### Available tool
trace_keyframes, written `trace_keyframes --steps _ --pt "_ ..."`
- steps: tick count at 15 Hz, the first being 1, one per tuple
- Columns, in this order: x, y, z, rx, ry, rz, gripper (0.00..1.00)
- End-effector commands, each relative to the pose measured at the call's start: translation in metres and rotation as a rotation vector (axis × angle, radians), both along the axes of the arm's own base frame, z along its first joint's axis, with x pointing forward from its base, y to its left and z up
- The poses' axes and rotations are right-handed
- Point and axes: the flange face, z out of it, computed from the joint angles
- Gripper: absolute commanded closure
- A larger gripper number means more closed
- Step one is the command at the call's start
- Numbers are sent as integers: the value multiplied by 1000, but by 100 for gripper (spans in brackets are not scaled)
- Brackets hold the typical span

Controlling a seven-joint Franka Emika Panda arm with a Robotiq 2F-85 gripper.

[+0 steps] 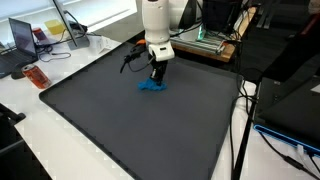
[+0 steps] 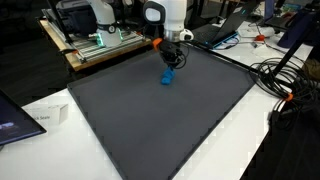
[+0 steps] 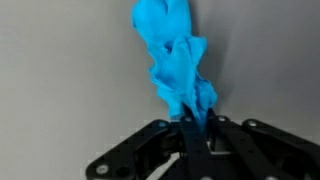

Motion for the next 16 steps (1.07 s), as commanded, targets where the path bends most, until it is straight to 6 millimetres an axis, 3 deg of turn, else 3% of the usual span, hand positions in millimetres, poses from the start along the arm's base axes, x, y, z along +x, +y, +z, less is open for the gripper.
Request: trace_keyframes --steps 1,13,14,16 --pt "-2 -3 3 -22 34 32 95" --pt "0 -2 10 -49 56 77 96" --pt "0 -1 10 -44 59 78 69" --pt "0 -1 12 -50 50 81 64"
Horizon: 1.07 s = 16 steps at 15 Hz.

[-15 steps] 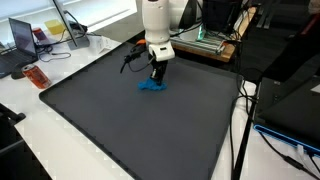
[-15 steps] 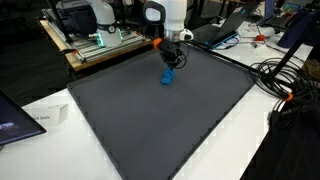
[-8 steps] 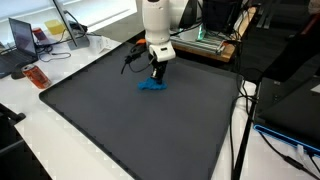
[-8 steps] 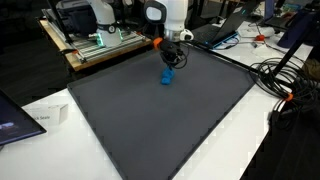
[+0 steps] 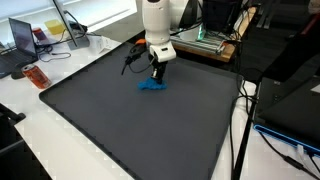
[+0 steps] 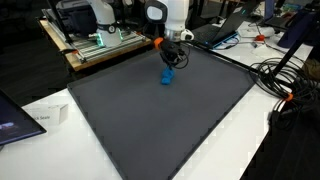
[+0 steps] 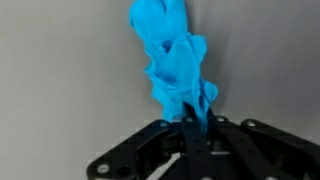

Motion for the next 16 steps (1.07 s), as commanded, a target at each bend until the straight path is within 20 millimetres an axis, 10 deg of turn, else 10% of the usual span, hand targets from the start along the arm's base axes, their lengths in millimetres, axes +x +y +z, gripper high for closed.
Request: trace_keyframes --steps 1,9,16 --pt "-1 -2 11 -14 8 16 58" --pt "-1 -4 28 -4 -25 -22 3" --pt "-1 -6 48 87 8 -193 0"
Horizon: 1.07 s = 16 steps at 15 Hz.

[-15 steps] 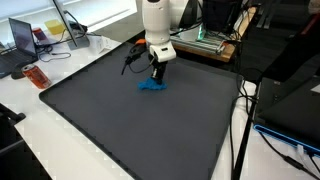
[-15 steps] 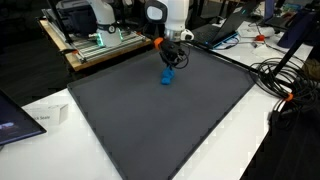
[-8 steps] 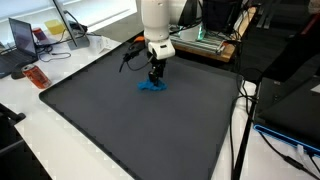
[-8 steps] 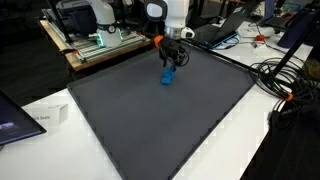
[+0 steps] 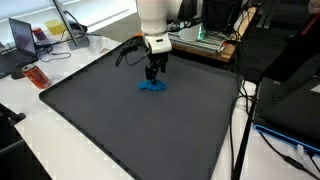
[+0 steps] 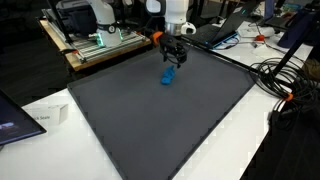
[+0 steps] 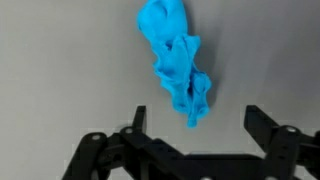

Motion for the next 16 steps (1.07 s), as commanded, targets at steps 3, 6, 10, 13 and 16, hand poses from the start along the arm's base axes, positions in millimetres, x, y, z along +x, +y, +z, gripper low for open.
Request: trace_keyframes --steps 3,6,10,13,16 --pt "-10 -4 29 87 77 -171 0" --pt "-14 -8 44 101 104 -239 0" --pt "-21 -14 64 99 132 -315 0" --pt "-24 -17 76 95 145 -381 0" --pt "-27 -18 85 67 138 -469 0"
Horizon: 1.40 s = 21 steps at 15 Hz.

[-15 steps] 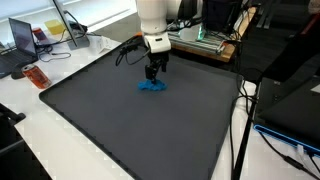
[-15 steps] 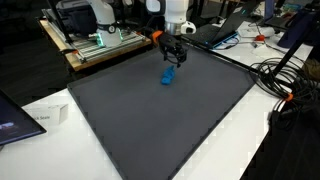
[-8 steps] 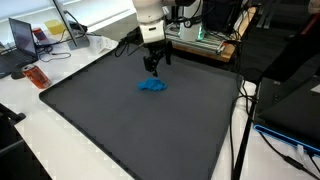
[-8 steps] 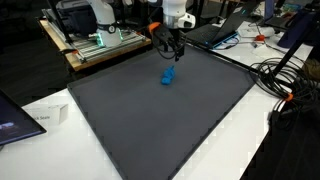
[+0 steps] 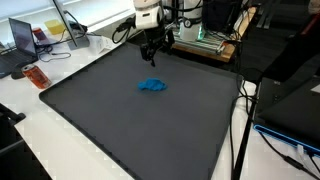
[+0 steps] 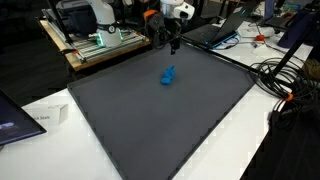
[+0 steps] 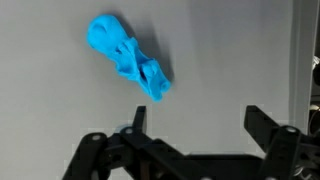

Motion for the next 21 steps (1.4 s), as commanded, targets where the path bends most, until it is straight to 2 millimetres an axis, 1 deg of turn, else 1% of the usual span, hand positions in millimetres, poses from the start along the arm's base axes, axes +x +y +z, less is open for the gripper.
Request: trace_keyframes --steps 1,4,5,6,8,11,12,14,17,21 --pt "-14 1 15 -29 9 -109 0" --pt "-20 10 17 -67 1 -208 0" --pt "-21 16 19 -84 -32 -224 0" --pt "-10 11 12 -48 2 -181 0" --pt "-13 18 14 -65 -6 -206 0" --pt "-15 19 15 -69 -9 -215 0" --pt "-7 25 20 -14 -85 -187 0" --pt "-4 30 22 27 -170 -205 0" --pt "-14 35 17 85 -277 -261 0" --pt "-37 45 -4 143 -356 -318 0"
